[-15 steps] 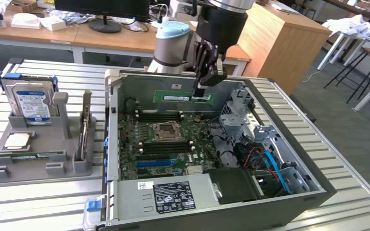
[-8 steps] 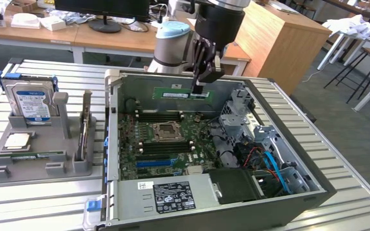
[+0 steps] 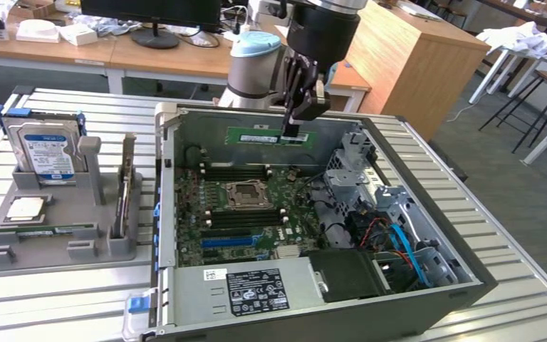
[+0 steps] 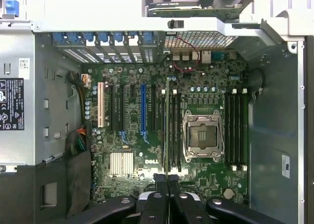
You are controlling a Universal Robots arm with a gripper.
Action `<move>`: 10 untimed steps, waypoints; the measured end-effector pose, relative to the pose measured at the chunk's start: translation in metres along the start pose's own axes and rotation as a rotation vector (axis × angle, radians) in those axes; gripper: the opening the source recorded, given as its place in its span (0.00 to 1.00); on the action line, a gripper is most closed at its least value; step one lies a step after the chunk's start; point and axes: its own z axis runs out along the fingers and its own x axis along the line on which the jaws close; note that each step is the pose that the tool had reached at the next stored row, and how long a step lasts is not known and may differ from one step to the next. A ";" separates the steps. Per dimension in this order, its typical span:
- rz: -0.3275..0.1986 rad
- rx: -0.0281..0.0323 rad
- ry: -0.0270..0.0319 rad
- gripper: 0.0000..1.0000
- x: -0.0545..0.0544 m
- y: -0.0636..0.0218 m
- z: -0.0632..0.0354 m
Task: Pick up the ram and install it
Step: 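Pick up the ram and move it above insertion slot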
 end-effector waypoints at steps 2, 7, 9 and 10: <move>0.000 0.0001 -0.0002 0.12 0.000 0.0000 0.0006; 0.000 0.0000 -0.0002 0.12 0.000 -0.0001 0.0050; 0.000 0.0001 -0.0003 0.12 0.000 -0.0002 0.0079; 0.000 0.0000 -0.0002 0.12 0.000 -0.0002 0.0094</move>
